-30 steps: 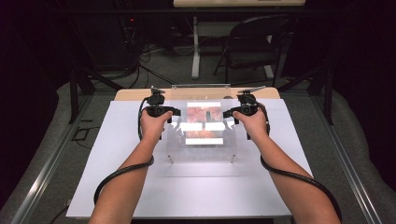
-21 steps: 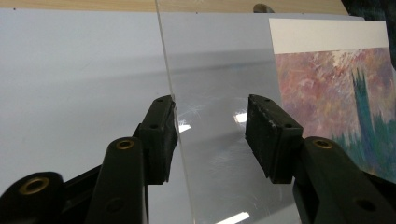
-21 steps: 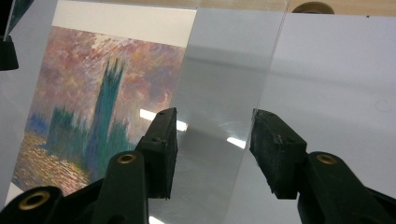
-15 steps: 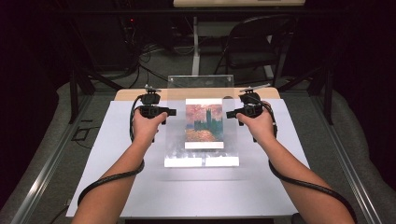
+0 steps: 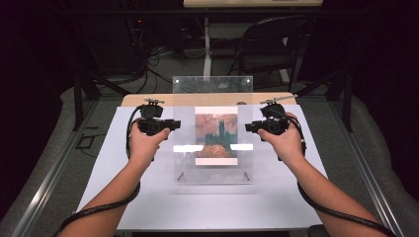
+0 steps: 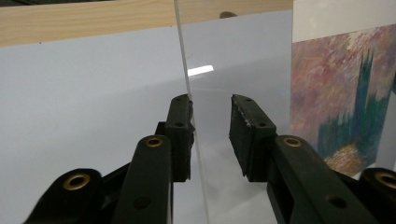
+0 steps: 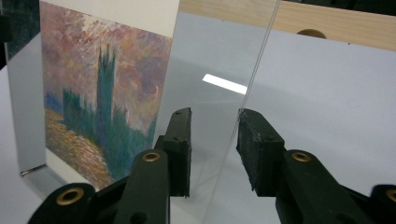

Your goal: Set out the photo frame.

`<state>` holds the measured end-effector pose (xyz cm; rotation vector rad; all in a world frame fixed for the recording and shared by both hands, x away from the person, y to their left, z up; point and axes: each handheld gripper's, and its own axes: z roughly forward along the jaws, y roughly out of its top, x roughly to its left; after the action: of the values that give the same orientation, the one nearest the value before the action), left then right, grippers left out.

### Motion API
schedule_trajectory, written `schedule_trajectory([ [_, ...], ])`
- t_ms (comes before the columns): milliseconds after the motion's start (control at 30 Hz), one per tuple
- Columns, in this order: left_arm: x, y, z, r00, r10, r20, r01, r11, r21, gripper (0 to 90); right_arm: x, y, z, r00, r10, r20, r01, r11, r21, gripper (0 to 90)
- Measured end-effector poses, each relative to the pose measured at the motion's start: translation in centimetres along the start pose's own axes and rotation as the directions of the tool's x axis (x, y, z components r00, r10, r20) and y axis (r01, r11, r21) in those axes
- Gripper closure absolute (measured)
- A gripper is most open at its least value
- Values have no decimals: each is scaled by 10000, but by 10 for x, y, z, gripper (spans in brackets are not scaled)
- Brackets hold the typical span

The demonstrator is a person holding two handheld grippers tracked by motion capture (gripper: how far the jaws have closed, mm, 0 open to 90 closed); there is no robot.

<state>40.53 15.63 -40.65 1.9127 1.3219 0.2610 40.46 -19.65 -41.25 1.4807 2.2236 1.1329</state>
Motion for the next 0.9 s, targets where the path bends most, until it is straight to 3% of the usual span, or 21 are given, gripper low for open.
schedule_trajectory([
  [333, -5, -15, -20, 9985, 291, 456, -275, 9990, -363, 731, 10, -17, -25, 9983, -431, -401, 419, 9986, -314, 676],
  [900, -11, -30, -37, 9938, 770, 806, -735, 9963, -451, 729, 14, -32, -40, 9938, -756, -816, 713, 9960, -544, 684],
])
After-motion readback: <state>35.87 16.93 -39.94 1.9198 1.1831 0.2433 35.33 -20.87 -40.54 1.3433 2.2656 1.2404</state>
